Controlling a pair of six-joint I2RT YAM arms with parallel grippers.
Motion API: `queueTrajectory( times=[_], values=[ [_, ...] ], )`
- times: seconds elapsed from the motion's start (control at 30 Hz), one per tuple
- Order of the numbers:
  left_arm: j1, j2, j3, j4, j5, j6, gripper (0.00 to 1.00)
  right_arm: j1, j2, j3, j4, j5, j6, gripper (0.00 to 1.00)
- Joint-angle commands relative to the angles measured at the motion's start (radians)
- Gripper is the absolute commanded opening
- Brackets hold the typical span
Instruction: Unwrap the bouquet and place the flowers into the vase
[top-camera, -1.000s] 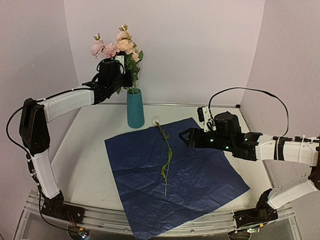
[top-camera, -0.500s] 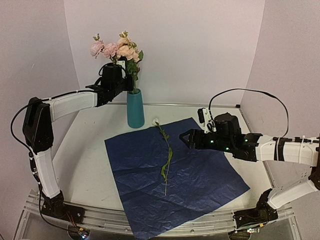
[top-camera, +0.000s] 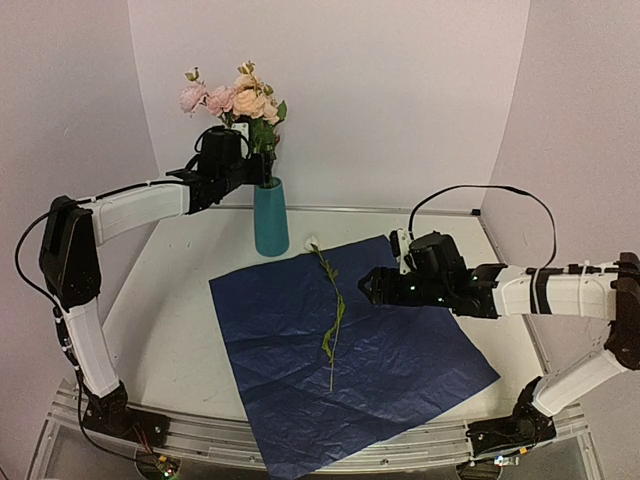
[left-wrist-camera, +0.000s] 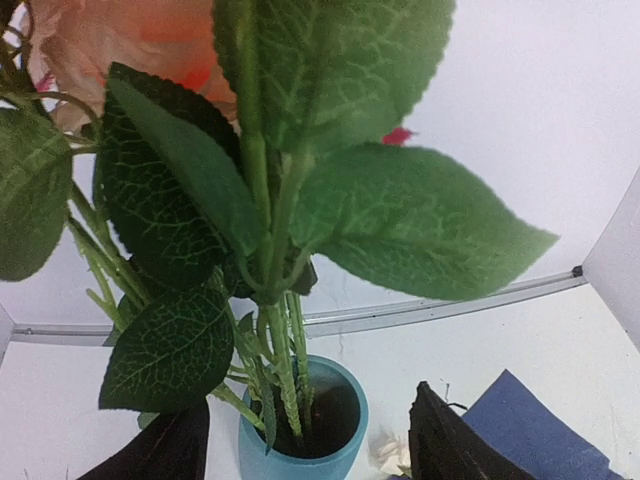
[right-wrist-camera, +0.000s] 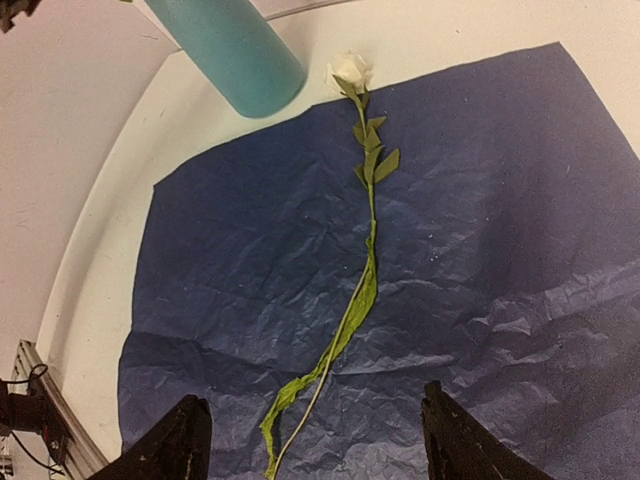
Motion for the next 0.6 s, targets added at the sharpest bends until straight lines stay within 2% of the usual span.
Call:
queueTrajectory(
  times=[0.0,0.13,0.27,0.57],
  values=[
    [0.006,-0.133,-0.038,-0.013,0.036,-0.012,0.74,0.002,0.073,0.093,-0.072,0.042,0.052,0.72],
    [0.005,-0.203,-0.076,-0.052,0.081,-0.044,0.81,0.004,0.173,0.189,-0.189,0.089,0.099,0.69],
    [0.005,-0.260,-0.091,-0.135,0.115,-0.076,0.84,0.011,0.290,0.302,-0.311,0.113,0.138,0.65],
    [0.005,-0.420,-0.231,-0.211,0.206,-0.179,0.86,0.059,0.453,0.425,-0.373,0.141,0.179,0.61]
  ],
)
